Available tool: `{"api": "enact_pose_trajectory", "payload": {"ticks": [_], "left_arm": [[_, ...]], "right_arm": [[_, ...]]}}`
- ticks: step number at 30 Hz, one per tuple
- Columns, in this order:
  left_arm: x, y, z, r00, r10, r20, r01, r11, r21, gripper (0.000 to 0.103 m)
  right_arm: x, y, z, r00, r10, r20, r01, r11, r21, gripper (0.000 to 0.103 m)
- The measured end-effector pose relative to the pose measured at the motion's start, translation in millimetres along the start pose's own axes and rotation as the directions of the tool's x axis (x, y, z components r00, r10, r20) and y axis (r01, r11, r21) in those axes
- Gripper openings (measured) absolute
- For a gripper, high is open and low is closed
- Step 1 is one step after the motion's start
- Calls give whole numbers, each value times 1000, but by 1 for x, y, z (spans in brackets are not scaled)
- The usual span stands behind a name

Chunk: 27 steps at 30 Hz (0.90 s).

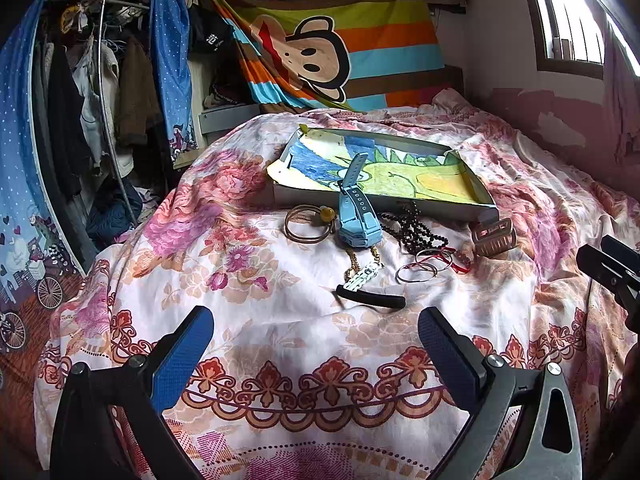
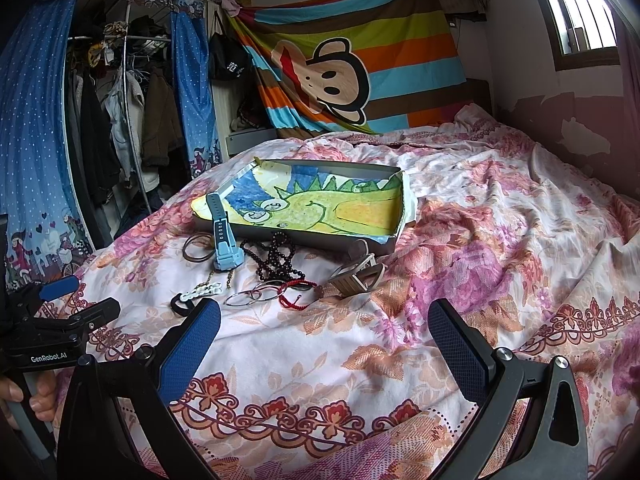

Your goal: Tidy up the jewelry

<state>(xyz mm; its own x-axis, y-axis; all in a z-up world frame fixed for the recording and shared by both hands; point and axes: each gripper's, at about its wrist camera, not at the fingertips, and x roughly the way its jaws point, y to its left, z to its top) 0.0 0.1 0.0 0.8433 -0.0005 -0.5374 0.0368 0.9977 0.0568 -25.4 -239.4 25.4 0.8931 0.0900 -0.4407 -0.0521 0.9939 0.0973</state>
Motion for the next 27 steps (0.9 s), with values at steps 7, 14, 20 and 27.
{"api": "enact_pose_trajectory", "payload": {"ticks": [7,14,20,27], "left_arm": [[0,0,0,1000,0,-1,0,1000,1,103],[0,0,0,1000,0,-1,0,1000,0,103],[-1,0,0,1000,-3,-11,3,1000,-1,103],[10,-2,-2,998,-33,-55,33,999,-2,103]], "right_arm": [[0,0,0,1000,0,-1,0,1000,1,102],[0,1,2,1000,0,-6,0,1000,3,102],[4,-3,-1,1000,-4,-31,5,1000,14,102],[19,-4,-2,992,-13,-127,16,1000,17,102]]}}
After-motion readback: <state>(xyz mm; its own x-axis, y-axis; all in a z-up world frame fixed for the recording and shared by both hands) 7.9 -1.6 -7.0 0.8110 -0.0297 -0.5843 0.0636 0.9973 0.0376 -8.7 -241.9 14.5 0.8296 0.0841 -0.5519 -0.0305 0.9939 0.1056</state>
